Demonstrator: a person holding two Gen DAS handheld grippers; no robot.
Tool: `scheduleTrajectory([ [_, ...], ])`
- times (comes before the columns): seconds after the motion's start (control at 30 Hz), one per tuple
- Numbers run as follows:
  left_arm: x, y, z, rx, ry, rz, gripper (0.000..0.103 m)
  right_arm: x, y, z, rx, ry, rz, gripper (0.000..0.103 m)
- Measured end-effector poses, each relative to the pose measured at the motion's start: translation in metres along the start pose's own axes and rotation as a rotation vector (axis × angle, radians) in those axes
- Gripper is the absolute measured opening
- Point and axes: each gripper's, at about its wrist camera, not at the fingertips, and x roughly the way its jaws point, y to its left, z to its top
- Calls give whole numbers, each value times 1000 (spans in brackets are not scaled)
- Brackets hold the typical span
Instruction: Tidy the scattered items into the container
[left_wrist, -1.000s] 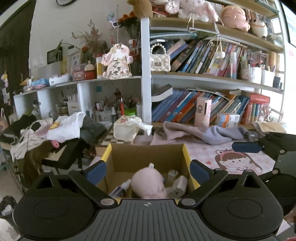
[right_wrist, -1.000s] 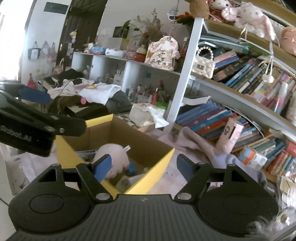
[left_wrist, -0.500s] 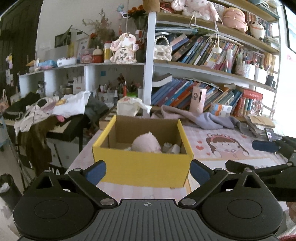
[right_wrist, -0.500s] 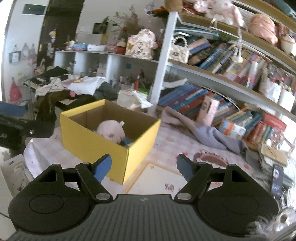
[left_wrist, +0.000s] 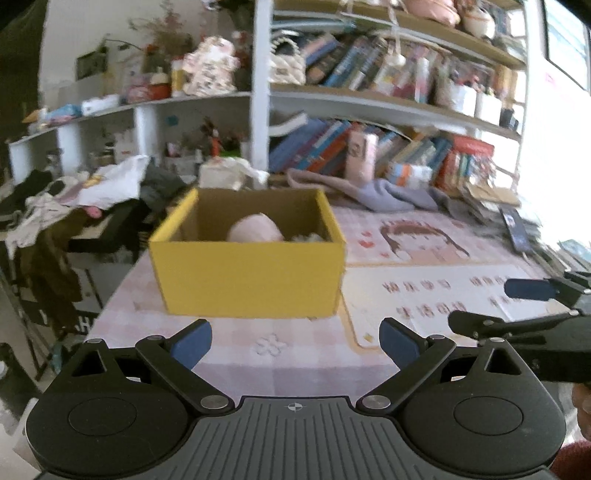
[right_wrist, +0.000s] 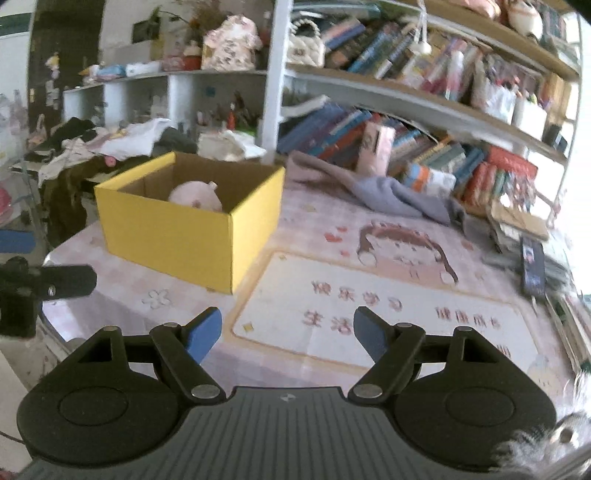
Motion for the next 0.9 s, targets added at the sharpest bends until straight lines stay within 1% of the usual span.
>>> scheduleTrajectory([
  [0.3, 11, -14, -4, 26, 57, -38, 99, -8, -17, -13, 85, 48, -77, 81],
  [0.4, 14, -18, -5, 47, 80, -32, 99, -7, -25, -15, 128, 71, -97, 81],
  [0.47, 17, -21, -6, 62, 106, -24, 102, -7, -30, -17, 151, 83, -109, 82],
  [0.57, 21, -24, -8, 71, 133, -15, 102, -5, -34, -18, 170, 99, -121, 84],
  [0.9, 22, -31, -9, 68, 152, -10, 103, -7, -43, -25, 183, 126, -132, 87],
])
